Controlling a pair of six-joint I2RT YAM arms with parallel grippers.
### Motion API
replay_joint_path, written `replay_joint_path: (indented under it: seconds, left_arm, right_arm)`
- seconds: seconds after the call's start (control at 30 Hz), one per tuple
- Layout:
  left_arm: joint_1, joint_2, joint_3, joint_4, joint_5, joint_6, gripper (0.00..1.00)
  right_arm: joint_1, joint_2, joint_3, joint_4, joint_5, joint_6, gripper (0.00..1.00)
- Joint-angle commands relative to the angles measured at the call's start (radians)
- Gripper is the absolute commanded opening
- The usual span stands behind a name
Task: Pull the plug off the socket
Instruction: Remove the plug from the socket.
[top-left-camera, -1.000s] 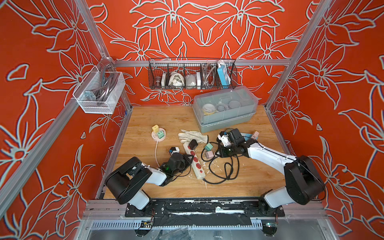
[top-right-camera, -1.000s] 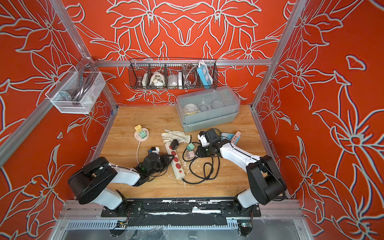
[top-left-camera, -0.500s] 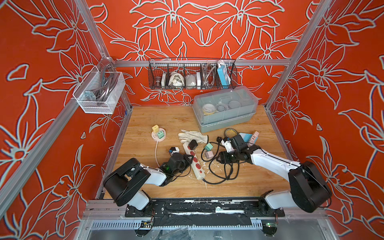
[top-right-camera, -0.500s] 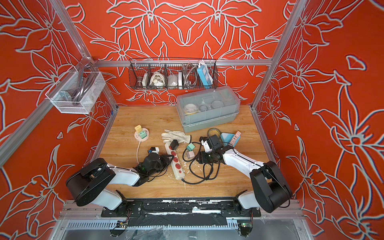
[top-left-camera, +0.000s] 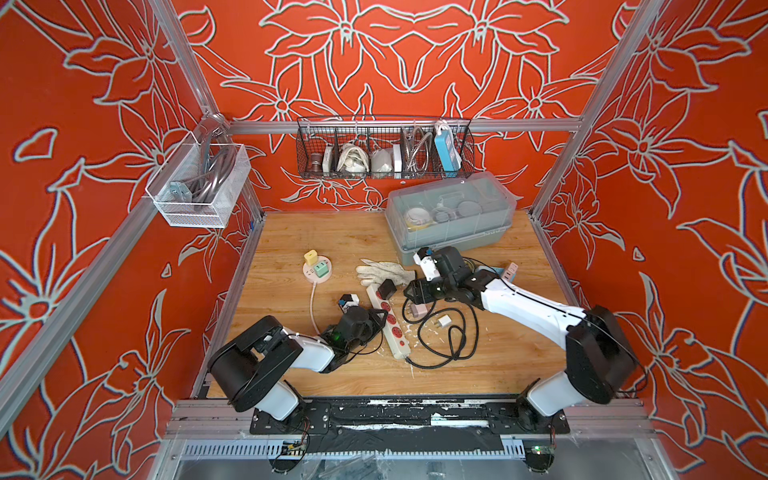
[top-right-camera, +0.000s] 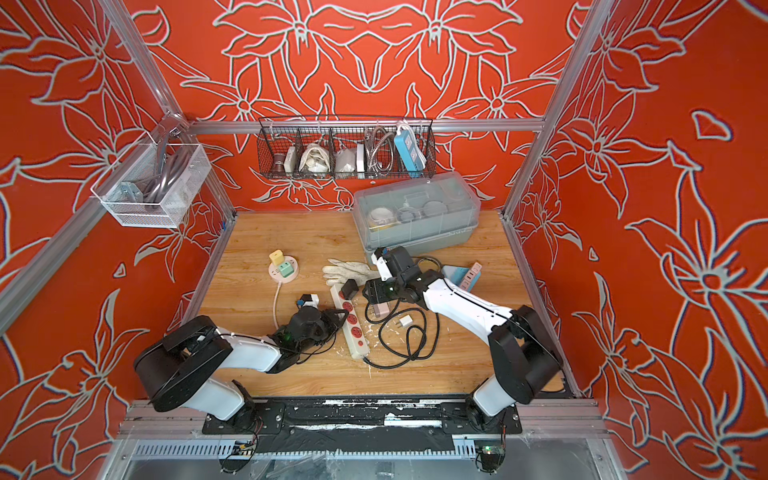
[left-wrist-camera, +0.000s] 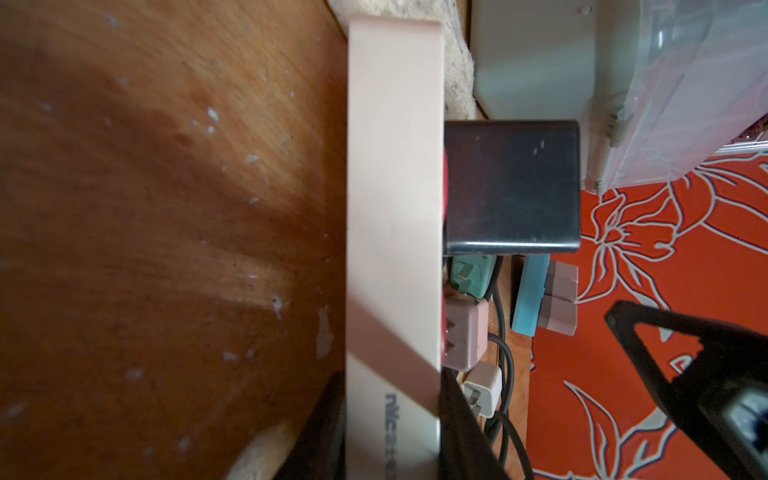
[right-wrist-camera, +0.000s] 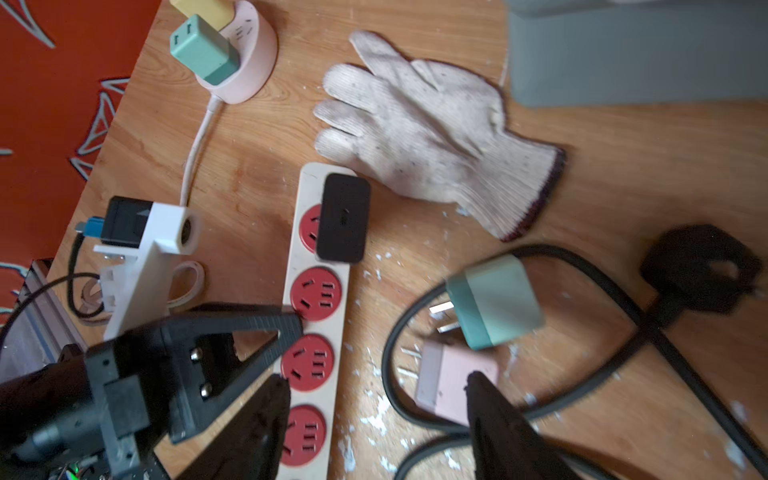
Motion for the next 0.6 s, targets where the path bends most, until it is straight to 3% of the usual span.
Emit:
replay_joint_path:
  seconds: [0.0, 0.23, 0.57]
  left_arm:
    - [-0.016, 0.098, -0.073, -0.408, -0.027, 0.047, 0.0]
    - [-0.018, 0.104, -0.076, -0.394, -0.023, 0.05, 0.0]
    - [-0.019, 0.108, -0.078, -0.394, -0.018, 0.062, 0.0]
  right_arm:
    - [0.016, 0.063, 0.04, 0.05, -0.018, -0.028, 0.72]
    - [0.044, 0.206, 0.139, 0.096, -0.002, -0.028, 0.73]
    - [0.071, 0.325, 0.196, 0.162, 0.008, 0.003, 0.62]
